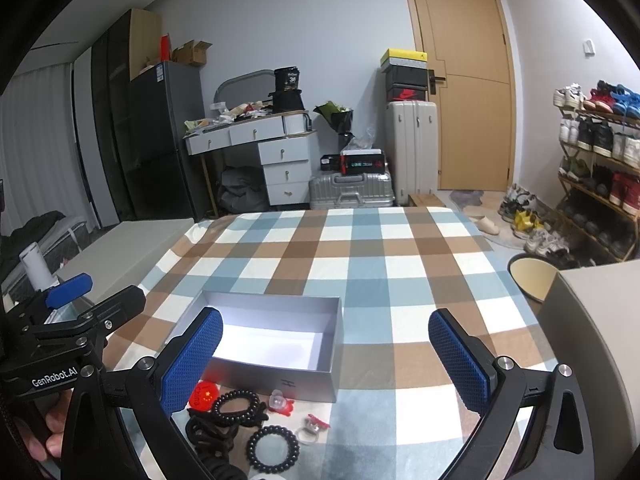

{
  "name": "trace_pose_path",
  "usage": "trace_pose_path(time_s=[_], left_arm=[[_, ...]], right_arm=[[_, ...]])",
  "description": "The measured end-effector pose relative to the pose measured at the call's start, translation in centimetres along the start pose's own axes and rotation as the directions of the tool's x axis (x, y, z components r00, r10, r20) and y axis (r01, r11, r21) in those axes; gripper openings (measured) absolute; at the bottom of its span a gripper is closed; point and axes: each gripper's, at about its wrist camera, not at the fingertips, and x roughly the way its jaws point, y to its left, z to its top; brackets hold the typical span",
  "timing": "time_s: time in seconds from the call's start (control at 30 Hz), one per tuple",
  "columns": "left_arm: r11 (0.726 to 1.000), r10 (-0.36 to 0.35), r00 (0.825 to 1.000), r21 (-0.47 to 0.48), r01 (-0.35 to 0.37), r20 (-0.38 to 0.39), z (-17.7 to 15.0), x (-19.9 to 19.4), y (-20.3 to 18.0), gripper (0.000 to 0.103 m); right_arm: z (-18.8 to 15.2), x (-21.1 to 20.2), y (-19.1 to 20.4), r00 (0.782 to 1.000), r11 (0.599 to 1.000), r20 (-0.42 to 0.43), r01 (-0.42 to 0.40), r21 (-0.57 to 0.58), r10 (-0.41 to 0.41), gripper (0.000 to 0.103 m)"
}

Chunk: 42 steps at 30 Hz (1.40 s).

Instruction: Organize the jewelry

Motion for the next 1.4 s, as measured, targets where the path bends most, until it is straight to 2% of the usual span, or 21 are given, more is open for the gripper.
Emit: trace_pose_path(time_s=[0.43, 0.67, 0.8, 0.87, 0.93, 1.03, 1.07, 1.1, 1.27, 1.4], left_arm=[[1.0, 0.002, 1.0, -0.005, -0.002, -0.002, -0.1, 0.0, 0.2, 0.102], [1.0, 0.01, 1.0, -0.018, -0.01, -0.006, -0.1, -0.2, 1.0, 0.102], [0.999, 0.026, 1.0, -0.036, -0.026, -0.004, 0.0, -0.4, 2.0, 0.102], [0.998, 0.037, 0.999, -0.046, -0.037, -0.001, 0.1, -0.5, 2.5, 0.102], [0.997, 0.049, 0.999, -0.061, -0.049, -0.001, 0.2, -0.6, 3.2, 0.102], [0.995, 0.063, 0.998, -0.08, -0.064, -0.005, 0.2, -0.7, 4.1, 0.102], [0.994, 0.066, 0.998, -0.086, -0.067, -0.007, 0.2, -0.7, 4.3, 0.102], [0.994, 0.068, 0.998, -0.09, -0.068, -0.008, 0.3, -0.7, 4.6, 0.102], [0.992, 0.074, 0.997, -0.106, -0.075, -0.012, 0.2, -0.6, 5.3, 0.102], [0.991, 0.073, 0.997, -0.107, -0.075, -0.015, 0.2, -0.5, 5.5, 0.102]], right_arm=[[-0.4, 0.2, 0.1, 1.0, 1.0, -0.027, -0.011, -0.01, 0.011, 0.103], [-1.0, 1.1, 0.6, 0.987, 0.995, -0.121, -0.102, -0.005, 0.101, 0.103], [-2.0, 1.6, 1.5, 0.968, 0.985, -0.193, -0.169, -0.024, 0.161, 0.103], [-2.7, 2.0, 2.1, 0.952, 0.979, -0.239, -0.203, -0.02, 0.193, 0.103], [-3.7, 2.6, 2.5, 0.93, 0.972, -0.293, -0.235, -0.007, 0.223, 0.103], [-5.1, 3.4, 3.3, 0.884, 0.96, -0.391, -0.282, -0.004, 0.258, 0.101], [-5.7, 3.6, 3.8, 0.869, 0.955, -0.419, -0.296, -0.01, 0.265, 0.1], [-6.2, 3.6, 4.3, 0.855, 0.95, -0.443, -0.313, -0.023, 0.271, 0.094], [-7.6, 3.1, 6.0, 0.838, 0.934, -0.481, -0.343, -0.097, 0.258, 0.09], [-8.6, 2.9, 6.6, 0.832, 0.929, -0.504, -0.342, -0.14, 0.231, 0.079]])
